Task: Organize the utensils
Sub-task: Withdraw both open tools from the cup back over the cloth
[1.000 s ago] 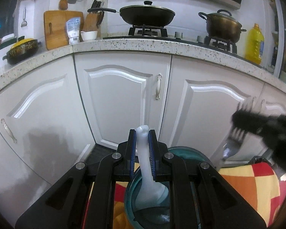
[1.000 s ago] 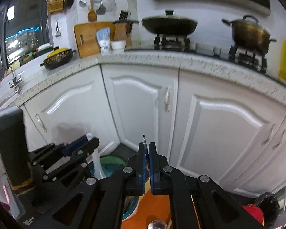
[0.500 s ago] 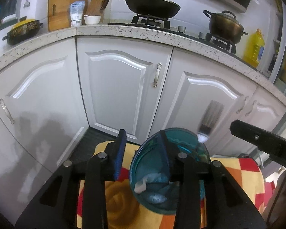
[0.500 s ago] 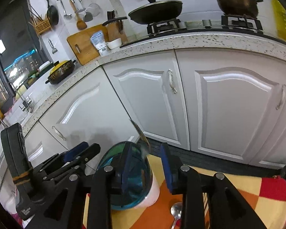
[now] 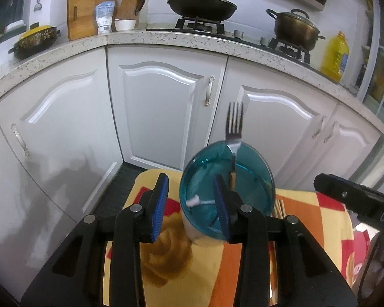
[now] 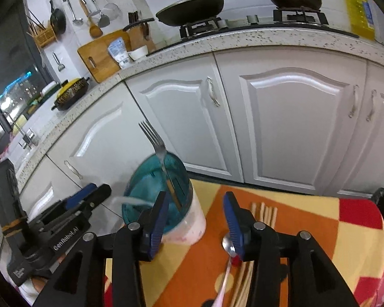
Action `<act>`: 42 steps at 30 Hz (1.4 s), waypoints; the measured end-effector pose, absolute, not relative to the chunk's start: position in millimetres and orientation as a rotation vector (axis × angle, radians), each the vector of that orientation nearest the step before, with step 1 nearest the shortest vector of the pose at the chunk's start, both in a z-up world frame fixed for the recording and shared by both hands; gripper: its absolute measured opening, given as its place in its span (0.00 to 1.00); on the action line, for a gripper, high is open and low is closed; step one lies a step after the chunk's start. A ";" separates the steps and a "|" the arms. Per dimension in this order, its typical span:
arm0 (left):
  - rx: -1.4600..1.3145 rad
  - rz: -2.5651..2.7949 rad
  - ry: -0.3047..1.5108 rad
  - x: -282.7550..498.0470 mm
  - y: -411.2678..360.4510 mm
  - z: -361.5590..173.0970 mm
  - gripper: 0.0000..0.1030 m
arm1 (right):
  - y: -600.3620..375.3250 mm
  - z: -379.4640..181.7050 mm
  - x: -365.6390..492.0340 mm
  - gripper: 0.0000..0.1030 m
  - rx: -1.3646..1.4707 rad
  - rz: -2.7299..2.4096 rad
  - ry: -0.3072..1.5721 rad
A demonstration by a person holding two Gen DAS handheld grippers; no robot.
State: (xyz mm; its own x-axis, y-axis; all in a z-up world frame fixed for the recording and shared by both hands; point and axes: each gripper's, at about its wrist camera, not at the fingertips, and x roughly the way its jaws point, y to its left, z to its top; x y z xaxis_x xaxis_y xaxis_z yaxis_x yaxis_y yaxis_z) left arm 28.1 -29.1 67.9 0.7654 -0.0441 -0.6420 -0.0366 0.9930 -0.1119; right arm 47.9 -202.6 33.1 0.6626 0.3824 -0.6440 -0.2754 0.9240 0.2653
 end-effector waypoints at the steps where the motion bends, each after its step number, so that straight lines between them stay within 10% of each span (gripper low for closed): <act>1: -0.118 -0.005 0.698 25.8 -30.0 67.9 0.34 | -203.0 32.9 45.0 0.41 0.145 0.370 0.761; 42: -0.013 -0.151 0.723 -19.9 -101.7 69.4 0.42 | -279.2 37.4 -26.2 0.57 0.195 0.170 0.728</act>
State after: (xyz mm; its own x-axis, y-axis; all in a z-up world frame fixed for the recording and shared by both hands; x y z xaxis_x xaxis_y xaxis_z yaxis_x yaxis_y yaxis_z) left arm -19.9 -101.7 69.4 0.7395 -0.1421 -0.6580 0.1329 0.9890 -0.0643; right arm -26.2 -279.2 37.4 0.7343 0.2210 -0.6418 -0.0862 0.9682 0.2348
